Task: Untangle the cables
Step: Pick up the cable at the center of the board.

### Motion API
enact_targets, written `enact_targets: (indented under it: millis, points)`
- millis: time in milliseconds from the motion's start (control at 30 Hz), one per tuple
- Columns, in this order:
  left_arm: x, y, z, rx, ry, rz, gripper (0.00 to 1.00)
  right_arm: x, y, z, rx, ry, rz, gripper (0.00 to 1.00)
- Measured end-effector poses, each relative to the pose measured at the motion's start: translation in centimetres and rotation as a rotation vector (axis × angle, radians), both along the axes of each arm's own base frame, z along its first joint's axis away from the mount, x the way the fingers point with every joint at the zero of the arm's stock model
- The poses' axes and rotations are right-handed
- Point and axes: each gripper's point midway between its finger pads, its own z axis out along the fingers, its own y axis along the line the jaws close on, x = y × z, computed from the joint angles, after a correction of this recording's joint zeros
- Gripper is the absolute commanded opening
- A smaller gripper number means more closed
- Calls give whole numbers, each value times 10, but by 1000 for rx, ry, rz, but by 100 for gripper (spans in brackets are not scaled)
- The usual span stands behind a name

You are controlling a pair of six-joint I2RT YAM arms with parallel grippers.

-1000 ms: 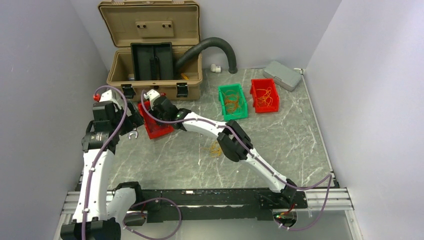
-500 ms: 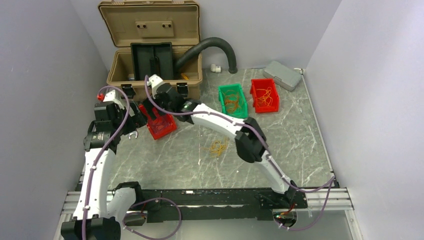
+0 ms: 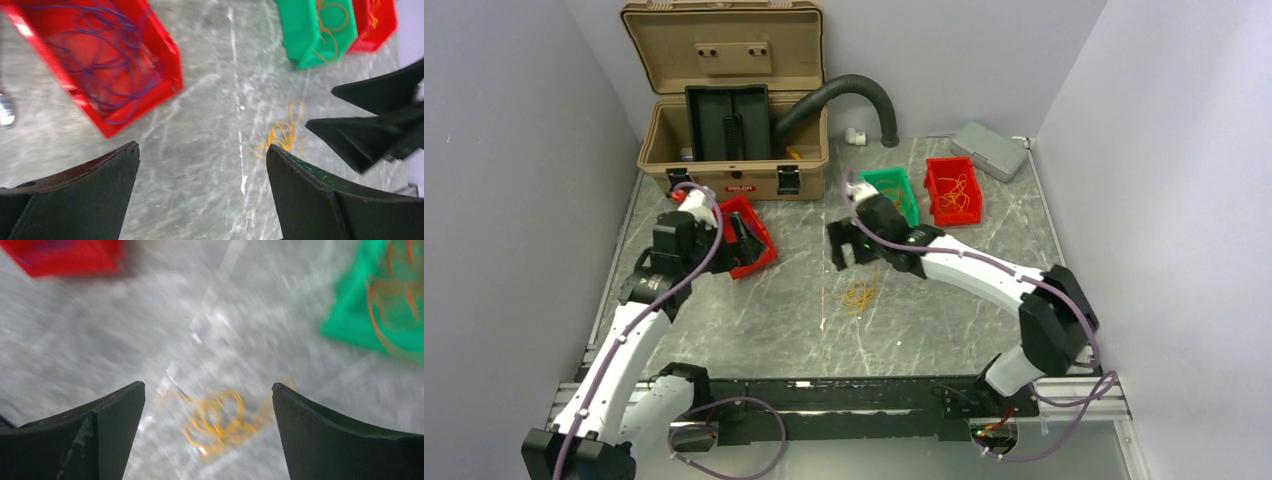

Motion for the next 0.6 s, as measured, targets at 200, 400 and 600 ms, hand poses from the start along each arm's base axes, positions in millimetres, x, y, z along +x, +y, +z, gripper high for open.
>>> enact_targets:
  millis: [200,400,600]
  points:
    - [-17,-58,-31,-60,27,-194,100,-46,-93,-70,-77,215,-138,100]
    - [-16,-80,-37,-51,21,-262,99,-55,-99,-91,-31,308,-170,100]
    - [-13,-75,-29,-28,-23,-242,99,-55,-81,-126,14,426,-182,100]
